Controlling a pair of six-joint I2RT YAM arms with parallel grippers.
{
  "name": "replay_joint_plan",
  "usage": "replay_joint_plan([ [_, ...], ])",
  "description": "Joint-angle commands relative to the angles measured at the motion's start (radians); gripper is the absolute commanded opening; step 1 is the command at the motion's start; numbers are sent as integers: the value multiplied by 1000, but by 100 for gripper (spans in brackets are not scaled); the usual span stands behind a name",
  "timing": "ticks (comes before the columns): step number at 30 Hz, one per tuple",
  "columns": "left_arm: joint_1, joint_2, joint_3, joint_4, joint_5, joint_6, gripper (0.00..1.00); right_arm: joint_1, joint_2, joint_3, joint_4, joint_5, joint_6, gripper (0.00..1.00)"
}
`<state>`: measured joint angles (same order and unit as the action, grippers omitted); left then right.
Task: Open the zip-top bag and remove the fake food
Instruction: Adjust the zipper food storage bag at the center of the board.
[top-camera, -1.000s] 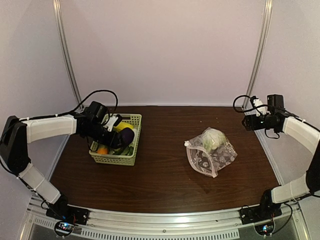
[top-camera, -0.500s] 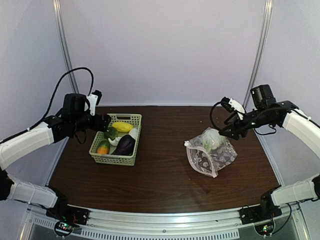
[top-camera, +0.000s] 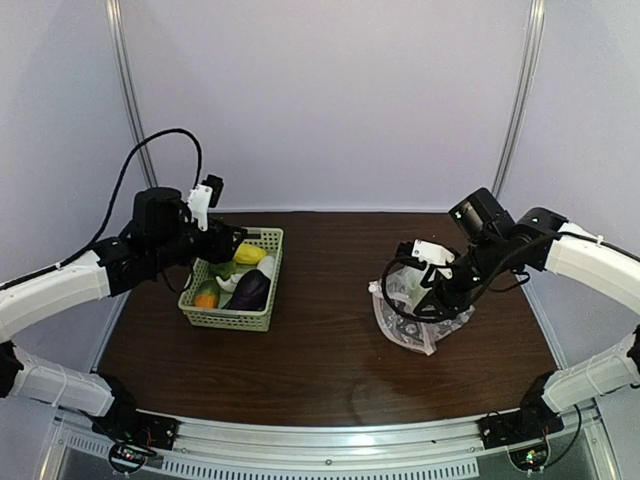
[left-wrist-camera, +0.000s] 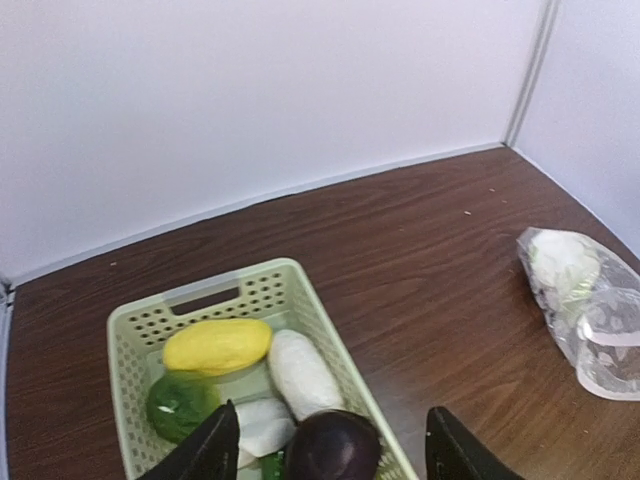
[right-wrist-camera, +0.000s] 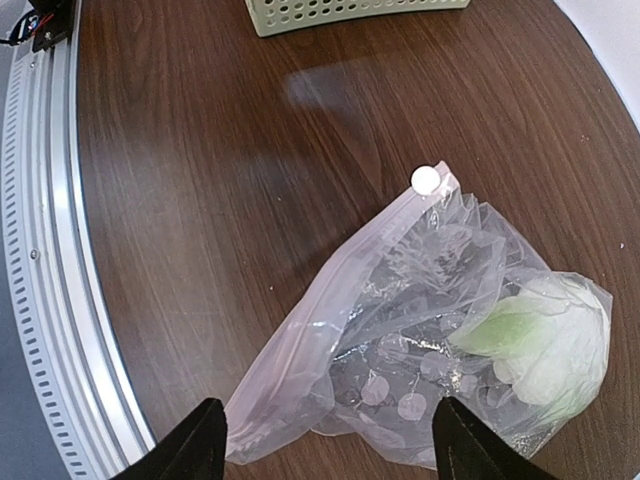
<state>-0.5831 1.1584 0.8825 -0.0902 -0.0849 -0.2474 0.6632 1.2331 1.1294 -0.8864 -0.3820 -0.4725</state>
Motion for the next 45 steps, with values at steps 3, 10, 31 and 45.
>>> replay_joint_plan([
  [3,-179,95,28,55,-23,-29,64,30,32,-14,9,100,84,72],
  [10,-343,230,12,220,-39,-55,57,32,83,-18,14,100,118,69],
  [31,-452,647,189,730,417,-229,36,29,209,334,-105,-79,115,0],
  [45,-461,689,437,275,456,-244,34,29,249,570,-175,-359,136,0],
])
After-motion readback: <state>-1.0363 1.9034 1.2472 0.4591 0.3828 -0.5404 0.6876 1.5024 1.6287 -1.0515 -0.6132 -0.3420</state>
